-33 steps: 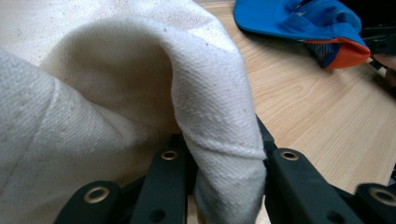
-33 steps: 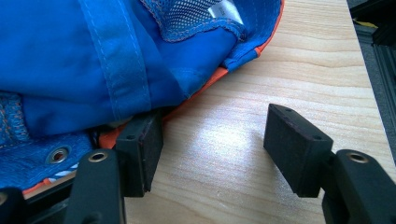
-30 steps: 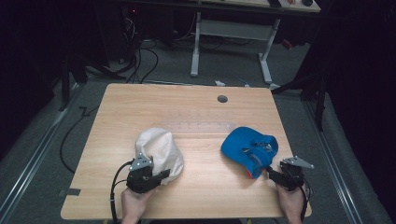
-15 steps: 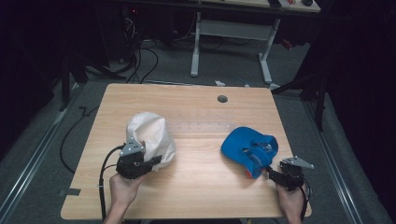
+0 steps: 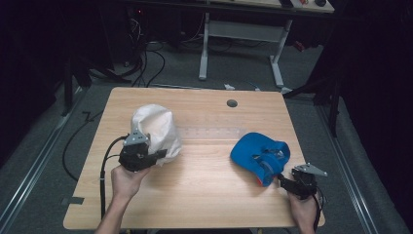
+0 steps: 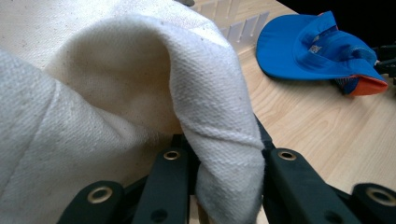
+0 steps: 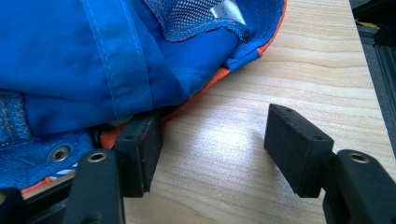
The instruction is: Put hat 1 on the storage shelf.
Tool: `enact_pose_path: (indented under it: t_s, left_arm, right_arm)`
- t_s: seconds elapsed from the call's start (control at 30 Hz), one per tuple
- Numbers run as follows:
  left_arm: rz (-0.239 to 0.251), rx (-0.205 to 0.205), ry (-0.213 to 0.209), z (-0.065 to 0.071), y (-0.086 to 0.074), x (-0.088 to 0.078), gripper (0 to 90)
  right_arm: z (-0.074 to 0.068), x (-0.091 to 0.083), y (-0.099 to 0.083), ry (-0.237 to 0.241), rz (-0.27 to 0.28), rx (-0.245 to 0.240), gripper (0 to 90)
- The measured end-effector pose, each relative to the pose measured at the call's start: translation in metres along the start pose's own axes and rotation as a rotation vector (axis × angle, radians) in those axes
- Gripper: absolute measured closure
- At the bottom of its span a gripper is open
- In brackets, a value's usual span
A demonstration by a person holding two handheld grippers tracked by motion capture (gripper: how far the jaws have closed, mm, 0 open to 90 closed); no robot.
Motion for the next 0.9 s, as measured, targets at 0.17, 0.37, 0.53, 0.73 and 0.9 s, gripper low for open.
enact_pose_path:
  t_s: [0.17, 0.37, 0.53, 0.73, 0.9]
  left_arm:
    - [-0.008, 0.024, 0.0, -0.007, 0.013, 0.004, 76.4]
    - [-0.025, 0.039, 0.003, -0.022, 0.03, 0.019, 76.5]
    - [-0.066, 0.068, 0.007, -0.03, 0.036, 0.033, 76.6]
    - [-0.084, 0.075, 0.014, -0.039, 0.041, 0.047, 76.7]
    - [-0.116, 0.109, 0.034, -0.045, 0.044, 0.055, 76.7]
  right_arm:
    - [-0.001, 0.0, 0.0, 0.003, -0.003, -0.001, 37.4]
    - [-0.001, 0.0, 0.0, 0.004, -0.003, -0.001, 37.4]
    - [-0.001, 0.0, 0.0, 0.005, -0.002, -0.001, 37.3]
    - [-0.001, 0.0, 0.0, 0.006, -0.003, -0.001, 37.3]
    - [-0.001, 0.0, 0.0, 0.007, -0.002, -0.003, 37.3]
Point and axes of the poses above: each handheld gripper's, and its own axes: x roughly forward along the jaws, y roughly out of its top, z roughly to its right, the point moved 8 cm from there along x, roughly forward along the jaws, and after that the axes turned 15 degrees about z, right-handed, at the moved point
